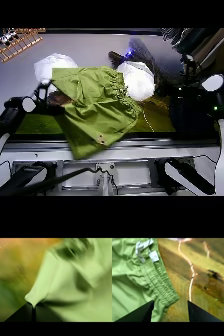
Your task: Fold the clothes and pants, and hang the long-sleeved shirts on hangers.
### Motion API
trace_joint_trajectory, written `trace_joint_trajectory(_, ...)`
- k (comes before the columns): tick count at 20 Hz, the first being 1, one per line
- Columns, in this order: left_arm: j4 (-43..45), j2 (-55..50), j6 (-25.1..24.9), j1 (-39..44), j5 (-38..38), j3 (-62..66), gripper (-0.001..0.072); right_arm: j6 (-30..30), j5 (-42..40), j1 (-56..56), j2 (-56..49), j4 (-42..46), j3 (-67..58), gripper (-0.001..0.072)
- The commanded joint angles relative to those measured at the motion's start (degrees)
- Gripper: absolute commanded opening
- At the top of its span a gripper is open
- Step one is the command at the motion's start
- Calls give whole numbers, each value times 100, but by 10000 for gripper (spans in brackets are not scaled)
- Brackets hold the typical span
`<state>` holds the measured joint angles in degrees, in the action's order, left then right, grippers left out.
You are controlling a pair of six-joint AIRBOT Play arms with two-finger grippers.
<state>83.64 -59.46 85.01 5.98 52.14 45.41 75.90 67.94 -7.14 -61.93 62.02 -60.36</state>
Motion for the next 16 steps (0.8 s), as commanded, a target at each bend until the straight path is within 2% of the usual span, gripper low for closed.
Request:
trace_joint_trajectory(1, 1255, -378, 870, -37, -1381, 669, 3, -66, -7, 7, -293, -354, 151, 503)
trace_joint_trajectory(4, 1169, -1386, 868, -2, -1928, 1386, 3, -61, -87, 162, -361, -330, 151, 503)
trace_joint_trajectory(6, 1108, -2070, 870, 9, -1845, 1934, 6, -20, -166, 326, -361, -334, 151, 503)
trace_joint_trajectory(7, 1014, -2334, 872, -13, -1567, 2210, 60, 101, -177, 404, -361, -332, 151, 503)
trace_joint_trajectory(9, 931, -2522, 1036, -85, -841, 2583, 471, 407, -173, 577, -352, -332, 173, 502)
trace_joint_trajectory(10, 933, -2455, 1102, -105, -457, 2629, 519, 490, -179, 684, -330, -332, 243, 496)
trace_joint_trajectory(11, 953, -2339, 1095, -131, -61, 2625, 517, 595, -260, 824, -289, -332, 407, 490)
trace_joint_trajectory(13, 925, -1978, 1108, -251, 466, 2533, 411, 964, -568, 1102, -151, -337, 970, 491)
trace_joint_trajectory(16, 382, -1191, 1528, -352, 487, 1974, 399, 1663, -1047, 1526, 9, -485, 2055, 493)
